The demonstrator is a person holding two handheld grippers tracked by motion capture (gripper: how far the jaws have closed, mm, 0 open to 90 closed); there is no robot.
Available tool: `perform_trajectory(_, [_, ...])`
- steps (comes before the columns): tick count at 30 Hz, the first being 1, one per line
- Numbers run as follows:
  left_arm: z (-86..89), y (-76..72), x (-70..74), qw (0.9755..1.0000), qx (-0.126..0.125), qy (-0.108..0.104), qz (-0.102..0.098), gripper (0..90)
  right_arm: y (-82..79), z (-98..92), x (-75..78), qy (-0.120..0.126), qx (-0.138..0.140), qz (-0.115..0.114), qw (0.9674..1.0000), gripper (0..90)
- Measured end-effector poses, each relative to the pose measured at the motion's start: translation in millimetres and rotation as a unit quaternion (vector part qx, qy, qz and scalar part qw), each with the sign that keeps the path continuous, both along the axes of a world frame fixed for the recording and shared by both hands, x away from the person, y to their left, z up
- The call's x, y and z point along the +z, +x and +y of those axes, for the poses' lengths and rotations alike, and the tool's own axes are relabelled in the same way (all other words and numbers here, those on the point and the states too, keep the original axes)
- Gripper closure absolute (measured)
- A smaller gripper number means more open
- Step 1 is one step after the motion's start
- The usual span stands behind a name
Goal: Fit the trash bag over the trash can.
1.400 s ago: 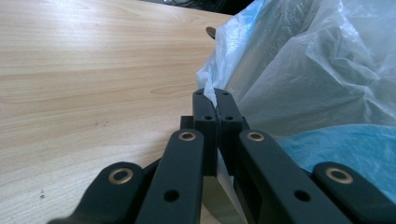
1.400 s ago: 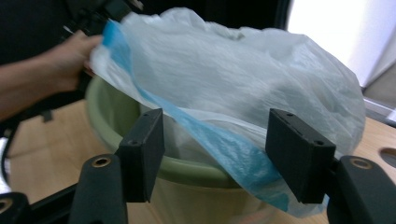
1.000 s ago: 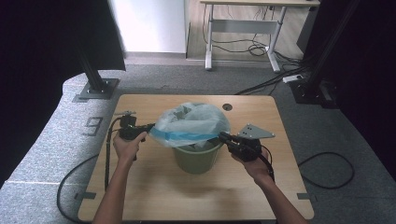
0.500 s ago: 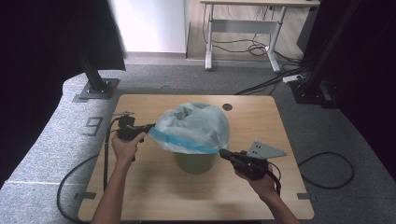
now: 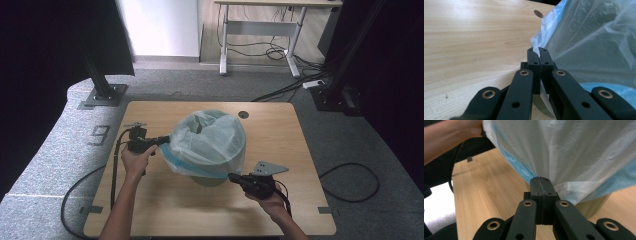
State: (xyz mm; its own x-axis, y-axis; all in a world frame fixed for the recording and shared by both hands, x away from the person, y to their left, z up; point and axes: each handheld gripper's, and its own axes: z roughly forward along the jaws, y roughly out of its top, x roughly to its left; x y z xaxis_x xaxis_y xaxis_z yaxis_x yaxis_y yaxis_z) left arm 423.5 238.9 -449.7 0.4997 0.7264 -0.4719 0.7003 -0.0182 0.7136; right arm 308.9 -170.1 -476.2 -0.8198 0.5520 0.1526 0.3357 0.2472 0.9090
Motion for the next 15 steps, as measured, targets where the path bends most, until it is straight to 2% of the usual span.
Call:
perform_trajectory(7, [-3.1,0.9,-12.3,0.9999,-0.001,0.006,0.013,89.6,15.3,-3.5,-27.2,-0.025,-0.021,0.023,0.9992,88.9])
perform_trajectory(9, [-4.6,1.1,-18.2,0.9998,-0.003,0.007,0.018,89.6,19.7,-4.2,-34.9,-0.038,-0.029,0.023,0.9986,88.9])
perform_trajectory(15, [-11.8,2.5,-36.0,0.9995,-0.006,0.008,0.031,89.6,32.1,-9.1,-56.1,-0.033,-0.051,0.043,0.9973,88.8])
